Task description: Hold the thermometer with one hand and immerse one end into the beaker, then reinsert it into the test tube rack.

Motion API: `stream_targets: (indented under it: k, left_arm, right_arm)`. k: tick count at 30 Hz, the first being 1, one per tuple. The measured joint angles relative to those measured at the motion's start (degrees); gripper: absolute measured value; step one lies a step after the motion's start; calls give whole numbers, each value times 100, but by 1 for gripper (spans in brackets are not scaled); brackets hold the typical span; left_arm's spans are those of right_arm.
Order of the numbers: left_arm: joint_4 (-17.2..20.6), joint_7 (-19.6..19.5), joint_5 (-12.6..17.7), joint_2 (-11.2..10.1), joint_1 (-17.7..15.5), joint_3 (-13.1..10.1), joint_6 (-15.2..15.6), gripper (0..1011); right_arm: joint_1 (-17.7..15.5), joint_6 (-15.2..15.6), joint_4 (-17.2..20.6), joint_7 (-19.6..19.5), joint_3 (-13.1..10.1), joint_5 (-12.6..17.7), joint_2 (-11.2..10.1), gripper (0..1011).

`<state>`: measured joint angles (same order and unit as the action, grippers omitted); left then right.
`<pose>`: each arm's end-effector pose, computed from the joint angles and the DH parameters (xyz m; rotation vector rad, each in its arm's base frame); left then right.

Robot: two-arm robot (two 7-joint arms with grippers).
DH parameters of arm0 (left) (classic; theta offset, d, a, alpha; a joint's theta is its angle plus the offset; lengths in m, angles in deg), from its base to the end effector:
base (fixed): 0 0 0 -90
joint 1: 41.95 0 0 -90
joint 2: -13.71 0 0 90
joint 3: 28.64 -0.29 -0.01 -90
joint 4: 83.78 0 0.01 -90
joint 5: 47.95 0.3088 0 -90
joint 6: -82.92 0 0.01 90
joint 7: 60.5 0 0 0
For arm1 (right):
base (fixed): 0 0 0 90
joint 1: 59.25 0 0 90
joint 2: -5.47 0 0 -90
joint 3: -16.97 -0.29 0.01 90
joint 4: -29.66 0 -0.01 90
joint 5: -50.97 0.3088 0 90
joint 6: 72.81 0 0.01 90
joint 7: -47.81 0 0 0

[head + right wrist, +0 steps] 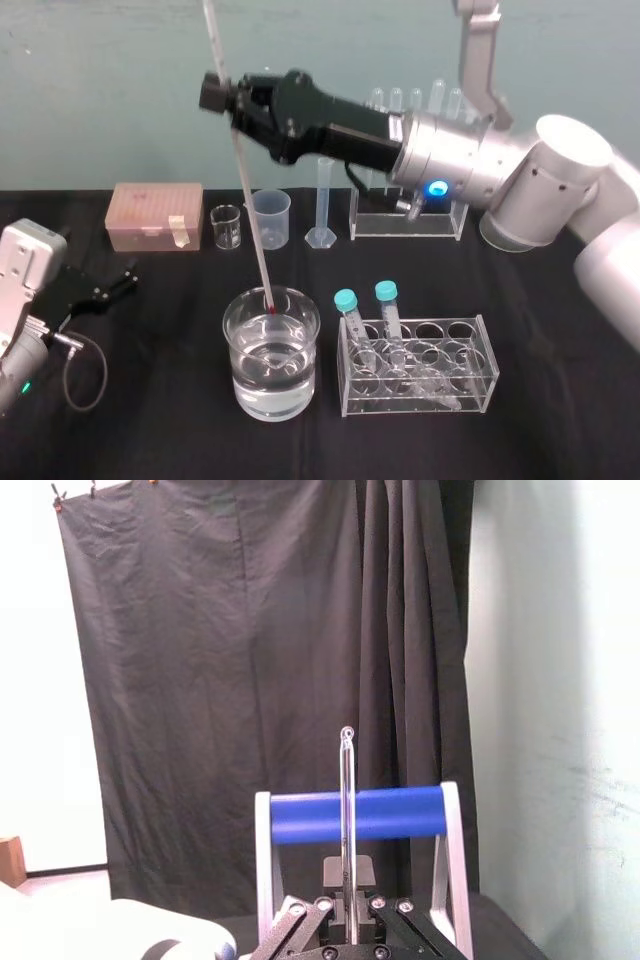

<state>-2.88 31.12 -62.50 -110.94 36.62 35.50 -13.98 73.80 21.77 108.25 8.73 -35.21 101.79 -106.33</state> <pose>0.3581 0.0827 -0.3023 0.3046 -0.2850 1.2480 0.4649 0.0479 -0.1275 0.2324 -0.0262 -0.1320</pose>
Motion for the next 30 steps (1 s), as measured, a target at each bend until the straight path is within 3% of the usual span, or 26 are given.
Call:
stream_targets:
  k: [14,30]
  left_arm:
    - [0,0,0,0,0,0,0,1008]
    - [0,0,0,0,0,0,0,1008]
  right_arm:
    - [-221,-754,-664,205,255,-287,130,57]
    - [-433,-927,-1015,412,310,-528,204,57]
